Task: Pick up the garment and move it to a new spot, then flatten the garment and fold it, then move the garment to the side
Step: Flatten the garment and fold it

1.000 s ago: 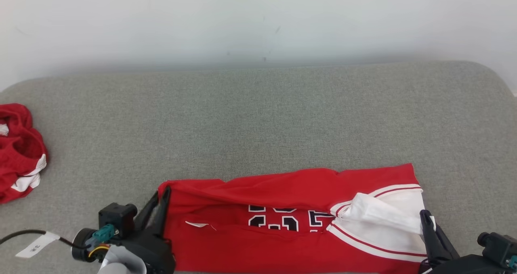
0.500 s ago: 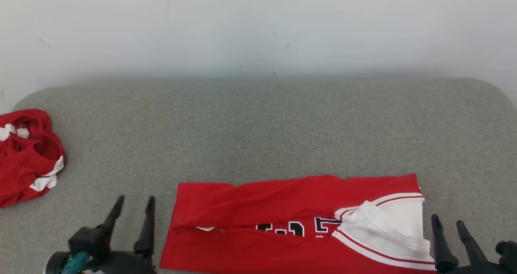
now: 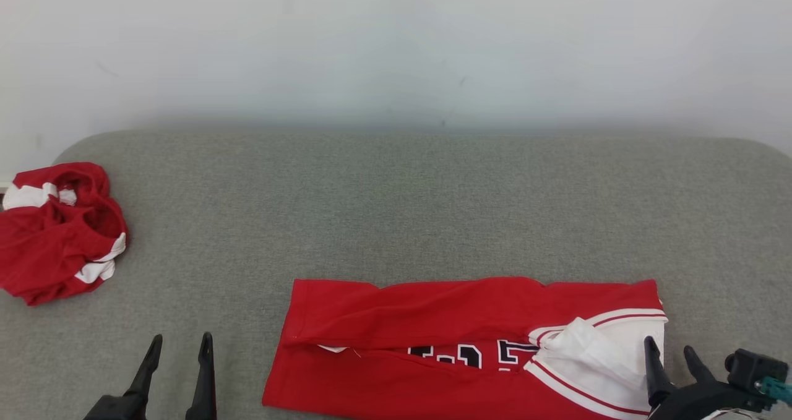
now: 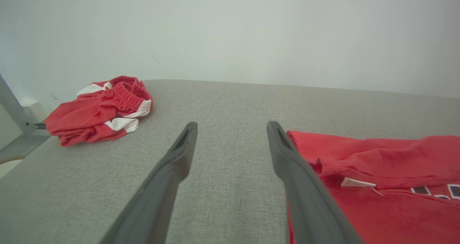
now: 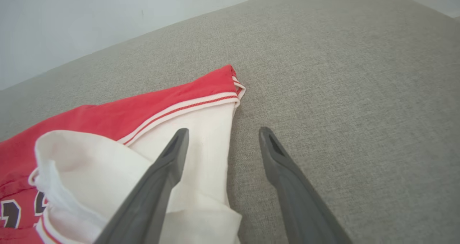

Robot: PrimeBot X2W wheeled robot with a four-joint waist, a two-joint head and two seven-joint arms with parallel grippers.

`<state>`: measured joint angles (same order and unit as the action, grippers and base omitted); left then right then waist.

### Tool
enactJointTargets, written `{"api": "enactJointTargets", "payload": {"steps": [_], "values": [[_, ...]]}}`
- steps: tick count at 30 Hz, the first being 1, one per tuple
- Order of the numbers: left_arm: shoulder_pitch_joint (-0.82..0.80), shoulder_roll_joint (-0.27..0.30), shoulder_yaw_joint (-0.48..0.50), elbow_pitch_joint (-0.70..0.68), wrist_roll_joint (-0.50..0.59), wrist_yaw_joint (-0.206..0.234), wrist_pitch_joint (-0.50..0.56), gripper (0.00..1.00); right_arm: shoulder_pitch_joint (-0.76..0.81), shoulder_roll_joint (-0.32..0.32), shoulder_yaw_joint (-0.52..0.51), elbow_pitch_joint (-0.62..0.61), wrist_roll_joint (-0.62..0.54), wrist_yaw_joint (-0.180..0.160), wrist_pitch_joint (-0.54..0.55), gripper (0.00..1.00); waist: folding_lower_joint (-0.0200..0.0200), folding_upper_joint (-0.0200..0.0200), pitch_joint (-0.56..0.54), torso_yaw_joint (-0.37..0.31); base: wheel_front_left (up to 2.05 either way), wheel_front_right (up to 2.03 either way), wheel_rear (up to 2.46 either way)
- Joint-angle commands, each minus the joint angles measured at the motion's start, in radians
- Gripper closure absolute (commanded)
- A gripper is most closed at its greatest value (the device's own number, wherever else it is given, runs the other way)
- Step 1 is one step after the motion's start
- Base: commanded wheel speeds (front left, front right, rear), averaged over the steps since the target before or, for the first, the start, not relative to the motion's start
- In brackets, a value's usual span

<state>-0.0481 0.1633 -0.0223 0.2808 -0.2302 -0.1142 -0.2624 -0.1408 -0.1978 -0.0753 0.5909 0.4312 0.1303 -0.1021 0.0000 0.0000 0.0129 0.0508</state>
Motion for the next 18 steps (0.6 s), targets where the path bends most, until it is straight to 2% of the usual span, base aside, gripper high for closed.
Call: {"api": "enactJointTargets", "payload": {"steps": [1, 10, 17, 18], "values": [[0.02, -0.009, 0.011, -0.001, 0.009, -0.001, -0.002, 0.0, -0.017, 0.002, 0.005, 0.029, -0.008, 0.001, 0.003, 0.0, 0.0, 0.0, -0.008, 0.011, 0.0, 0.0, 0.0], [0.039, -0.033, 0.03, 0.007, 0.056, -0.013, -0.002, 0.0, -0.13, 0.012, 0.048, 0.292, -0.009, 0.001, 0.026, 0.0, 0.0, 0.0, -0.015, 0.043, 0.0, 0.0, 0.0], [0.053, -0.026, 0.016, 0.008, 0.085, -0.017, -0.002, 0.0, -0.158, 0.033, 0.11, 0.392, 0.037, 0.002, 0.025, 0.0, 0.0, 0.0, -0.021, 0.051, 0.0, 0.0, 0.0], [0.055, -0.028, 0.016, 0.005, 0.084, -0.015, -0.002, 0.0, -0.163, 0.035, 0.119, 0.397, 0.046, 0.002, 0.024, 0.55, 0.0, 0.0, -0.022, 0.051, 0.0, 0.0, 0.0]]}}
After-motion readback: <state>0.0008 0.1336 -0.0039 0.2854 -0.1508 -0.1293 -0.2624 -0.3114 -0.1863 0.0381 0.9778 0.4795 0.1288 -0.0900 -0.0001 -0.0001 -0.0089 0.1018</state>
